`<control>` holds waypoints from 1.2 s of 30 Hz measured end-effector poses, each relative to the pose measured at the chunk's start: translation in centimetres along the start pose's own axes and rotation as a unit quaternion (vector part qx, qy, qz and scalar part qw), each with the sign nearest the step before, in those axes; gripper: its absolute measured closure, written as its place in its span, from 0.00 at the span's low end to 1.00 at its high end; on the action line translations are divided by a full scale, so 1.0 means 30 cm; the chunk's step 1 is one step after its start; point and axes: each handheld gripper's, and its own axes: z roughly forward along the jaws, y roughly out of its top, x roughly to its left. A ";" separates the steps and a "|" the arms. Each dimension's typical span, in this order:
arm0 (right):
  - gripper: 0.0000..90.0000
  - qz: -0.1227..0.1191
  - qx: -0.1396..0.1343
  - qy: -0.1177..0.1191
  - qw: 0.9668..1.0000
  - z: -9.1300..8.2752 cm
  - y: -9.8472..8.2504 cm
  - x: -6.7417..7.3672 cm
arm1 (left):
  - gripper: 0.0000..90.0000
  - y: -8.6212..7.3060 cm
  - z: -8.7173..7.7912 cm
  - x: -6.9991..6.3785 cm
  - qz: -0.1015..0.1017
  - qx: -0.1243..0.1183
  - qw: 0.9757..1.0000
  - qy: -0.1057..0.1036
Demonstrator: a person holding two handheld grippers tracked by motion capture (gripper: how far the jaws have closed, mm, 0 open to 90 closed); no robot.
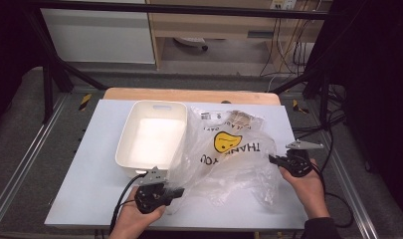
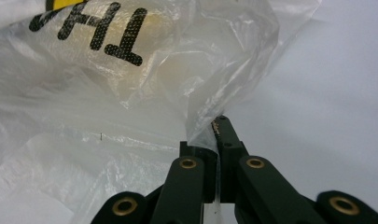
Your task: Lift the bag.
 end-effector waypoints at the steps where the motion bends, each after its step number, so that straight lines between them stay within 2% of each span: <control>1: 1.00 -0.004 0.004 -0.001 1.000 0.000 -0.009 0.001 | 0.99 -0.008 -0.002 0.005 -0.003 0.000 1.000 0.001; 4: 1.00 -0.005 0.016 -0.002 1.000 0.005 -0.037 0.004 | 1.00 -0.034 0.004 0.011 -0.009 0.008 1.000 0.004; 5: 1.00 -0.001 0.020 0.000 1.000 0.009 -0.047 0.004 | 1.00 -0.042 0.009 0.010 -0.007 0.013 1.000 0.005; 8: 1.00 -0.012 0.043 -0.005 0.999 0.023 -0.071 0.005 | 1.00 -0.062 0.033 0.008 0.005 0.033 0.999 0.019; 11: 1.00 -0.016 0.056 -0.016 0.998 0.032 -0.081 0.004 | 1.00 -0.085 0.058 0.004 0.005 0.043 0.999 0.019; 15: 1.00 -0.010 0.056 -0.032 0.998 0.030 -0.086 -0.009 | 1.00 -0.100 0.093 -0.010 0.011 0.053 0.998 0.014; 17: 1.00 -0.007 0.059 -0.040 0.997 0.027 -0.090 -0.016 | 0.98 -0.100 0.104 -0.016 0.017 0.052 0.998 0.015; 21: 1.00 0.002 0.061 -0.050 0.997 0.030 -0.104 -0.039 | 0.93 -0.098 0.102 -0.017 0.016 0.045 0.999 0.020; 25: 1.00 0.003 0.066 -0.045 0.997 0.038 -0.111 -0.042 | 0.85 -0.094 0.090 -0.011 0.011 0.035 0.999 0.031; 31: 0.97 0.001 0.059 -0.041 0.997 0.039 -0.113 -0.038 | 0.59 -0.082 0.068 -0.009 0.010 0.016 0.998 0.065; 33: 0.96 0.002 0.059 -0.039 0.998 0.038 -0.112 -0.036 | 0.49 -0.077 0.060 -0.010 0.008 0.008 0.998 0.068; 36: 0.95 0.000 0.056 -0.037 0.998 0.038 -0.111 -0.032 | 0.44 -0.072 0.040 -0.015 0.010 -0.003 0.998 0.067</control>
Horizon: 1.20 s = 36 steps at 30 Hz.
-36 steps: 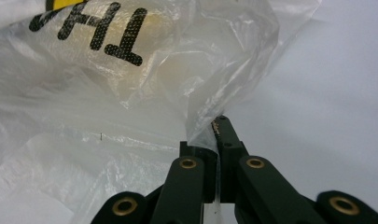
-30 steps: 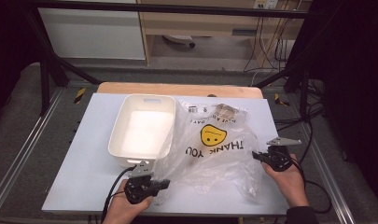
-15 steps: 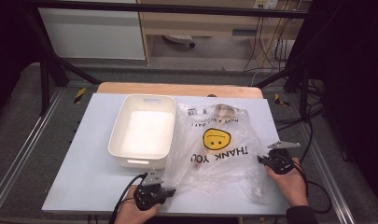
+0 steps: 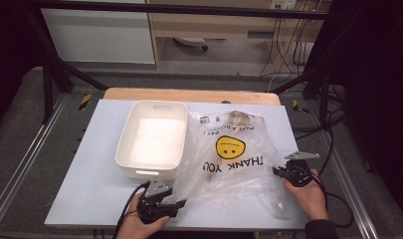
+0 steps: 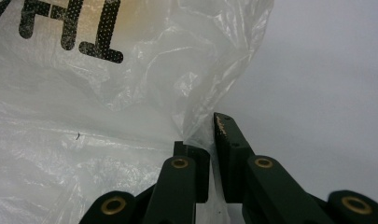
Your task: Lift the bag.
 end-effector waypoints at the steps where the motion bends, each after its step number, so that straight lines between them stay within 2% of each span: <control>1: 0.95 0.000 -0.002 0.000 1.000 0.000 0.000 0.001 | 0.42 0.001 -0.008 -0.002 0.000 -0.005 1.000 0.003; 4: 0.95 0.000 -0.001 0.000 1.000 0.001 0.000 0.001 | 0.34 0.003 -0.031 -0.004 -0.004 -0.015 1.000 0.000; 10: 0.94 -0.001 0.001 0.002 1.000 0.003 0.000 0.003 | 0.26 0.007 -0.073 -0.011 -0.016 -0.042 0.999 -0.004; 13: 0.92 -0.002 -0.001 0.004 1.000 0.005 0.002 0.009 | 0.21 0.011 -0.073 -0.012 -0.017 -0.045 0.999 -0.006; 16: 0.92 -0.005 0.001 0.010 1.000 0.007 0.004 0.014 | 0.20 0.015 -0.078 -0.016 -0.022 -0.052 0.998 -0.004; 23: 0.89 -0.003 -0.002 0.009 1.000 0.004 0.002 0.011 | 0.17 0.026 -0.125 -0.009 -0.002 -0.063 0.998 0.013; 27: 0.77 -0.001 -0.008 0.014 1.000 0.001 0.005 0.016 | 0.15 0.037 -0.158 -0.004 0.003 -0.070 0.997 0.025; 33: 0.44 0.012 -0.038 0.004 0.999 -0.009 0.018 0.031 | 0.13 0.065 -0.191 0.018 -0.003 -0.085 0.996 0.033; 36: 0.27 -0.002 -0.049 -0.008 0.999 -0.010 0.019 0.040 | 0.13 0.077 -0.210 0.037 -0.006 -0.093 0.995 0.042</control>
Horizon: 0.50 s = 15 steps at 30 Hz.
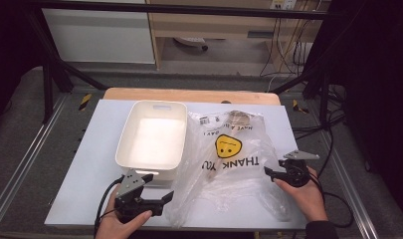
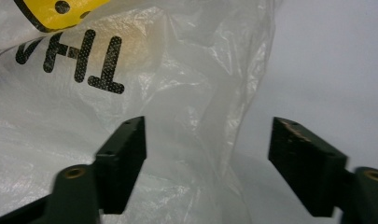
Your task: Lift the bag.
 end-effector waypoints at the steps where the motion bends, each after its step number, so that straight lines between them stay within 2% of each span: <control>1: 0.24 -0.003 -0.003 -0.002 1.000 0.001 0.001 0.002 | 0.13 0.005 -0.006 0.007 -0.001 -0.004 1.000 0.003; 6: 0.12 -0.002 -0.025 0.000 1.000 -0.004 0.015 0.010 | 0.12 0.026 -0.031 0.040 0.003 -0.015 1.000 0.023; 9: 0.08 0.002 -0.040 -0.003 0.999 -0.010 0.024 0.017 | 0.11 0.036 -0.049 0.063 0.003 -0.022 0.999 0.035; 15: 0.06 0.009 -0.060 0.002 0.998 -0.029 0.037 0.014 | 0.11 0.044 -0.084 0.124 -0.010 -0.037 0.998 0.055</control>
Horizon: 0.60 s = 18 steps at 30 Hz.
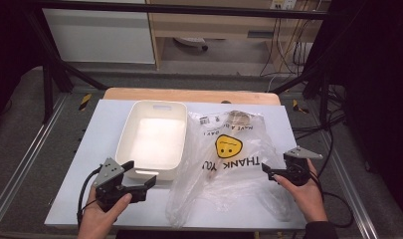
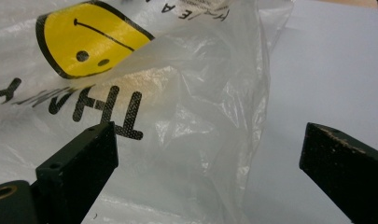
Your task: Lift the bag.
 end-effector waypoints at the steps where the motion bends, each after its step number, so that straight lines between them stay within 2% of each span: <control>1: 0.06 0.000 -0.005 0.002 1.000 -0.003 0.001 -0.001 | 0.11 0.001 -0.006 0.012 -0.001 -0.001 1.000 0.005; 8: 0.05 0.002 -0.034 0.002 0.999 -0.024 0.007 -0.001 | 0.09 0.003 -0.047 0.099 -0.023 -0.029 0.999 0.018; 13: 0.05 0.010 -0.050 -0.005 0.999 -0.038 0.007 -0.006 | 0.09 -0.006 -0.067 0.169 -0.038 -0.039 0.998 0.044; 16: 0.07 0.015 -0.047 -0.007 0.999 -0.047 0.000 -0.008 | 0.09 -0.017 -0.082 0.212 -0.037 -0.042 0.996 0.066; 18: 0.07 0.017 -0.048 -0.010 0.999 -0.054 -0.008 -0.012 | 0.10 -0.028 -0.098 0.247 -0.048 -0.046 0.995 0.075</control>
